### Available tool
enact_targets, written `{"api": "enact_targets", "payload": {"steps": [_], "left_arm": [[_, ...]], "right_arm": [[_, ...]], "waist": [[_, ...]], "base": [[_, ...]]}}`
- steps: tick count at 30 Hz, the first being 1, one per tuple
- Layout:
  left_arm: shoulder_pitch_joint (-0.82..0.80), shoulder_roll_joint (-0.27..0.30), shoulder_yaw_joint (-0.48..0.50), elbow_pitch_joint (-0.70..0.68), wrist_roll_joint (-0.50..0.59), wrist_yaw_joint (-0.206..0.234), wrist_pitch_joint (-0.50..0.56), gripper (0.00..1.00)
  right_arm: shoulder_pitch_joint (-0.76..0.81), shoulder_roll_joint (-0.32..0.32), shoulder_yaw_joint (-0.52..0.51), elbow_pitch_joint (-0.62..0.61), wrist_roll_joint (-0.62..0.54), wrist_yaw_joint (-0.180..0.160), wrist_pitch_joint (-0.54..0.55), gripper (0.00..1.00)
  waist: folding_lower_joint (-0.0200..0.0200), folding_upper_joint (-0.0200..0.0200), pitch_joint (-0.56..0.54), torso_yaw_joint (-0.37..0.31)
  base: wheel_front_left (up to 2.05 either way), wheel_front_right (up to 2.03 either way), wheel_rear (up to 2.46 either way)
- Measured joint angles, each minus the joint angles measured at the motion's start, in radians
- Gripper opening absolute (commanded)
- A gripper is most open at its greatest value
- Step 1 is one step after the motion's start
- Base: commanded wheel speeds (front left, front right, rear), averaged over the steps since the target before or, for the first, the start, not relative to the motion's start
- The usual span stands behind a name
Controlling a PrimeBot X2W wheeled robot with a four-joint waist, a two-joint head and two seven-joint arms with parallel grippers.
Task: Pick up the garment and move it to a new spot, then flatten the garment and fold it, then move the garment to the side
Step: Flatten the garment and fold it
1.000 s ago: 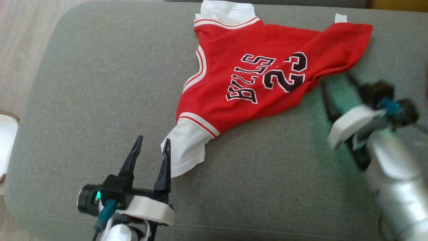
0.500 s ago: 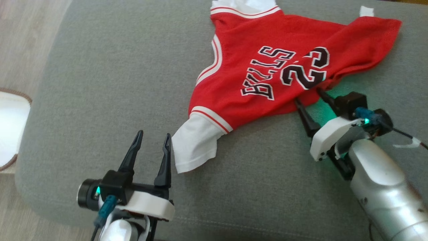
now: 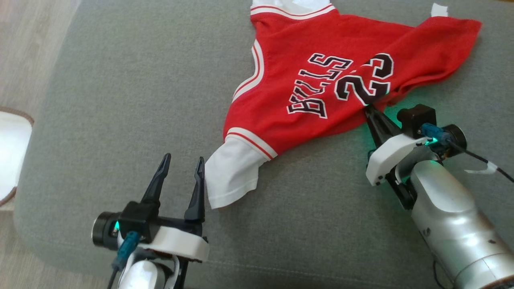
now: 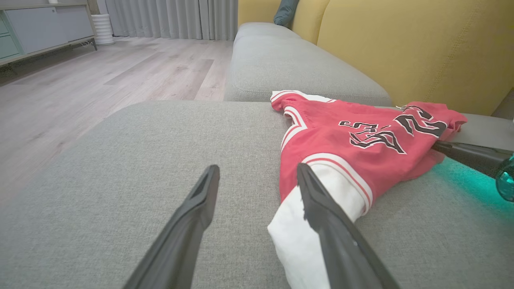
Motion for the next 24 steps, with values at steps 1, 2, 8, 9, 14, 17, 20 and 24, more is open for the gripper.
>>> {"api": "enact_targets", "payload": {"steps": [1,2,8,9,14,17,20,24], "left_arm": [[0.0,0.0,0.001,0.001,0.0,0.0,0.0,1.0],[0.0,0.0,0.002,0.001,0.0,0.0,0.0,1.0],[0.001,0.0,0.004,0.001,0.0,0.0,0.0,1.0],[0.001,0.0,0.004,0.001,0.0,0.0,0.0,1.0],[0.001,0.0,0.002,0.0,0.0,-0.001,0.0,1.0],[0.001,0.0,0.001,0.001,0.0,-0.001,0.0,1.0],[0.0,0.0,0.001,0.001,0.0,-0.001,0.0,1.0],[0.0,0.0,-0.001,0.001,0.0,-0.001,0.0,1.0]], "right_arm": [[0.001,0.0,-0.001,-0.012,0.0,0.0,-0.002,0.0],[0.004,0.0,-0.003,-0.026,0.001,0.0,-0.009,0.0],[0.056,-0.009,-0.05,-0.099,0.006,0.0,-0.018,0.0],[0.073,-0.013,-0.058,-0.103,0.006,0.0,-0.018,0.0],[0.111,-0.024,-0.104,-0.113,0.001,0.0,-0.018,0.0],[0.11,-0.022,-0.126,-0.117,0.0,0.0,-0.018,0.77],[0.11,-0.013,-0.134,-0.115,0.003,0.0,-0.012,1.0],[0.106,0.006,-0.134,-0.087,0.021,0.0,0.017,1.0]], "waist": [[0.0,0.0,-0.003,-0.005],[0.0,0.0,-0.005,-0.01],[0.0,0.0,-0.018,-0.043],[0.0,0.0,-0.019,-0.046],[0.0,0.0,-0.016,-0.038],[0.0,0.0,-0.01,-0.025],[0.0,0.0,-0.004,-0.008],[0.0,0.0,0.006,0.015]], "base": [[0.0,0.0,0.0],[0.0,0.0,0.0],[0.0,0.0,0.0],[0.0,0.0,0.0],[0.0,0.0,0.0],[0.0,0.0,0.0],[0.0,0.0,0.0],[0.0,0.0,0.0]]}}
